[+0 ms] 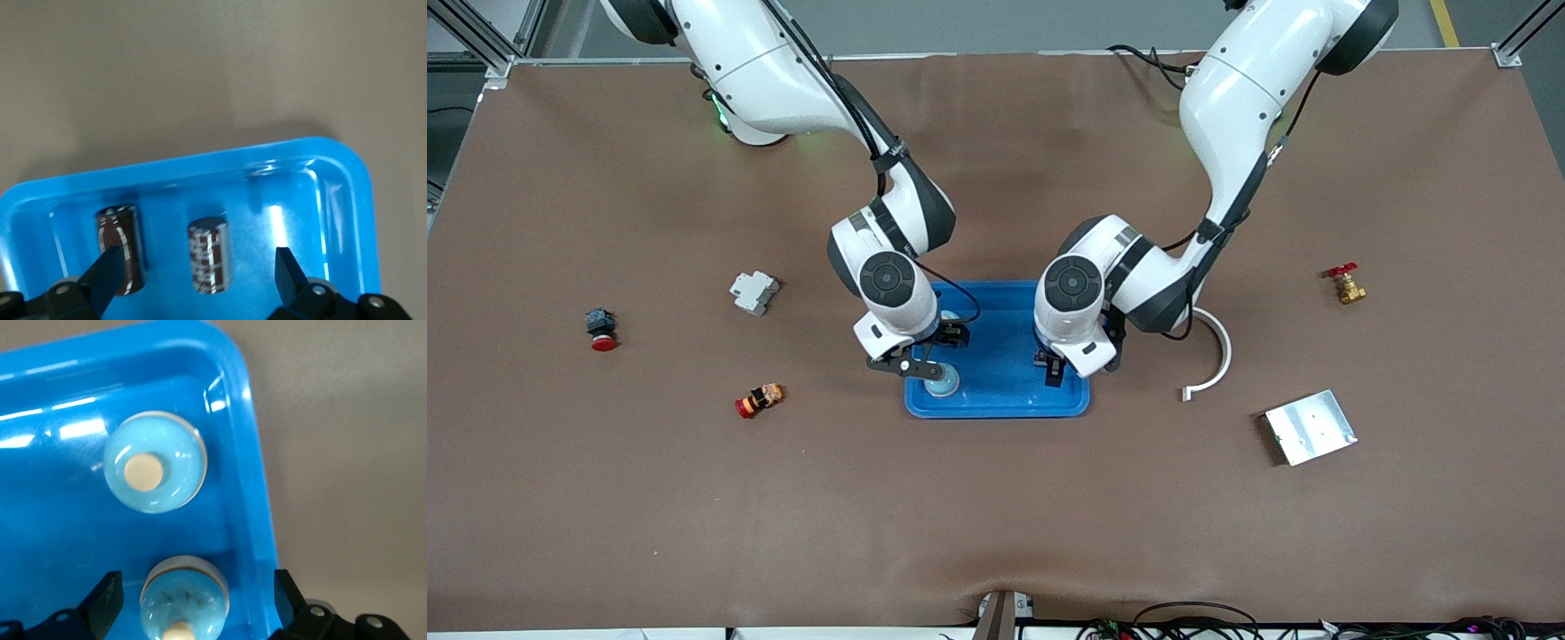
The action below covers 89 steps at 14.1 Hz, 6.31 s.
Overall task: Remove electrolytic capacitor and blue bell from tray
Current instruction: 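Lower the left gripper onto a capacitor while the right gripper lowers onto a bell, then close both grippers and lift the capacitor and the bell, then carry the bell with the right gripper while the left gripper carries the capacitor, then set the bell down with the right gripper while the left gripper releases the capacitor, then reach the right gripper into the tray and grasp the second blue bell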
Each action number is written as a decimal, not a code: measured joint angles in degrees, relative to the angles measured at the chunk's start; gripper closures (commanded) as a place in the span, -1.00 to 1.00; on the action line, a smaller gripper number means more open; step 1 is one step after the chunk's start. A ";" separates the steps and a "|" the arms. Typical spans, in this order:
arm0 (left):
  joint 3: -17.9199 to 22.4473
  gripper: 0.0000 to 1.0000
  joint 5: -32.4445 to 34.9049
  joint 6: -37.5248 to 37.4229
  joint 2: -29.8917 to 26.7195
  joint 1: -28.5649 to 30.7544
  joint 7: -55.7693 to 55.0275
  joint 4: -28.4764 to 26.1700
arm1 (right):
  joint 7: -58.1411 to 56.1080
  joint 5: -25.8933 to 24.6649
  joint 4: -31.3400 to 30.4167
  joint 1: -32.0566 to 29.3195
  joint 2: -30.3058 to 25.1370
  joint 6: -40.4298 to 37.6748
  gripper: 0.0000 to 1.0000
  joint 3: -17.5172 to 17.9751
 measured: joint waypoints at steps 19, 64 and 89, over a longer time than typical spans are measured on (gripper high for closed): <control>4.97 -0.54 0.00 1.78 5.04 -5.55 -2.47 3.14 | 5.39 0.00 -0.61 0.59 2.91 2.31 0.00 2.27; 0.06 1.00 1.42 7.72 -17.14 11.77 91.87 -19.54 | -70.99 -7.70 -34.23 -48.15 -18.32 4.39 -0.99 -7.73; 0.03 1.00 16.64 41.17 -19.17 23.99 97.49 -45.17 | 4.51 3.91 5.11 -12.94 -6.14 -12.29 -1.00 1.56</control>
